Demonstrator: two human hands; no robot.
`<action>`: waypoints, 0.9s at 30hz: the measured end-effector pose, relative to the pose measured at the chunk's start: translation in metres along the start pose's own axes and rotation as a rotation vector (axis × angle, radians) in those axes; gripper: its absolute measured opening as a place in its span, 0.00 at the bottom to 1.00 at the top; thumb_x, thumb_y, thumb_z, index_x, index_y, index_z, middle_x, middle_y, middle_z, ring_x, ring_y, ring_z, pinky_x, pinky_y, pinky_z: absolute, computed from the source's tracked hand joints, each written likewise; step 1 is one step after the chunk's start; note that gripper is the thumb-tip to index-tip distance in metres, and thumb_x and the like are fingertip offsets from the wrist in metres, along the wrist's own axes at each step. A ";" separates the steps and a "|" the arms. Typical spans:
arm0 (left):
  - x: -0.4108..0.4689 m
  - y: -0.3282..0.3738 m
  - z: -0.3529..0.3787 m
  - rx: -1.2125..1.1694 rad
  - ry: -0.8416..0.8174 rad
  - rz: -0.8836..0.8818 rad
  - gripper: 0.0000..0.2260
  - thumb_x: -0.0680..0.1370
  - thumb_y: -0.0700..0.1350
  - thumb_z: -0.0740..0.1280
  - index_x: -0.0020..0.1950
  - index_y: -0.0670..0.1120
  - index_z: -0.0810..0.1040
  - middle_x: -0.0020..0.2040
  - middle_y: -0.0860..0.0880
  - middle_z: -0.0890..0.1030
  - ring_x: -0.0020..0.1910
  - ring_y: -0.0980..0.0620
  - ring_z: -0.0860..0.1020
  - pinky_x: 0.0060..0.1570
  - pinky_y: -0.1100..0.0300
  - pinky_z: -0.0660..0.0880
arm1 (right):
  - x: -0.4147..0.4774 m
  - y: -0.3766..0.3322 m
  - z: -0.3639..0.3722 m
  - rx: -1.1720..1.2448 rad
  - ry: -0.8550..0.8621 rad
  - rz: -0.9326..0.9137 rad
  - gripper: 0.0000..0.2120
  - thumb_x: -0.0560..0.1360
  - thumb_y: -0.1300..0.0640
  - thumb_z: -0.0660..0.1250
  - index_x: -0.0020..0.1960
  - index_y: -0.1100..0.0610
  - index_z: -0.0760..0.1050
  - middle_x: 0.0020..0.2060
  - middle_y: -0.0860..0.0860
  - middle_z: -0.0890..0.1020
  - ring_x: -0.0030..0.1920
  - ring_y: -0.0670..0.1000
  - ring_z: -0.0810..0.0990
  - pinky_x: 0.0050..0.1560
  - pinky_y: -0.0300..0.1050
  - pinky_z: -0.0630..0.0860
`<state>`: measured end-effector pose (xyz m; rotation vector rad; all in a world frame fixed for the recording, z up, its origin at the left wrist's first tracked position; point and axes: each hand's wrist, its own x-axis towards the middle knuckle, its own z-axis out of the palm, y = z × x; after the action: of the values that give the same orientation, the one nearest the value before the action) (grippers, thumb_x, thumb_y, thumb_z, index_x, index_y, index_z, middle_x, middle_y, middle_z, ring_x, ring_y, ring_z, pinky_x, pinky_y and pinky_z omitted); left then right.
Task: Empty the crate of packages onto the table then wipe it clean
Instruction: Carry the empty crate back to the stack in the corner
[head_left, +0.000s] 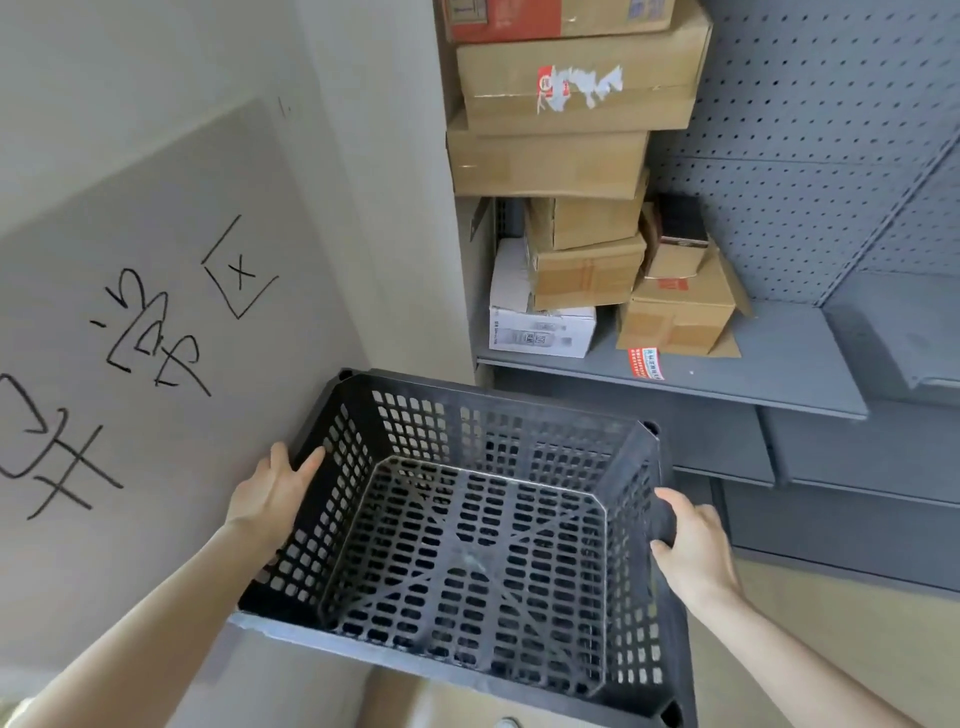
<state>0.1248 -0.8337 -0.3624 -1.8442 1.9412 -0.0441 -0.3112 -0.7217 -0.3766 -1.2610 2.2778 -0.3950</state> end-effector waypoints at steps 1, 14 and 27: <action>0.002 -0.002 0.002 -0.002 0.000 0.001 0.46 0.72 0.36 0.71 0.80 0.53 0.45 0.65 0.42 0.60 0.60 0.47 0.70 0.52 0.59 0.78 | -0.002 -0.002 0.002 0.001 0.004 0.007 0.28 0.75 0.64 0.67 0.71 0.48 0.66 0.52 0.54 0.70 0.42 0.55 0.79 0.47 0.50 0.77; 0.007 -0.005 0.005 -0.042 -0.006 -0.013 0.37 0.72 0.34 0.71 0.76 0.50 0.57 0.62 0.44 0.64 0.56 0.49 0.72 0.48 0.59 0.77 | 0.000 -0.013 0.015 0.002 0.044 0.013 0.28 0.74 0.67 0.66 0.71 0.50 0.67 0.54 0.56 0.71 0.41 0.54 0.72 0.48 0.47 0.72; 0.009 -0.002 0.011 -0.040 0.059 -0.029 0.34 0.72 0.36 0.72 0.74 0.48 0.60 0.61 0.43 0.67 0.55 0.49 0.73 0.45 0.61 0.77 | 0.003 -0.010 0.018 0.021 0.054 -0.003 0.30 0.74 0.65 0.67 0.73 0.49 0.64 0.53 0.56 0.71 0.41 0.54 0.74 0.46 0.46 0.72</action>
<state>0.1303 -0.8393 -0.3745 -1.9172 1.9690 -0.0699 -0.2959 -0.7298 -0.3881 -1.2571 2.3112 -0.4583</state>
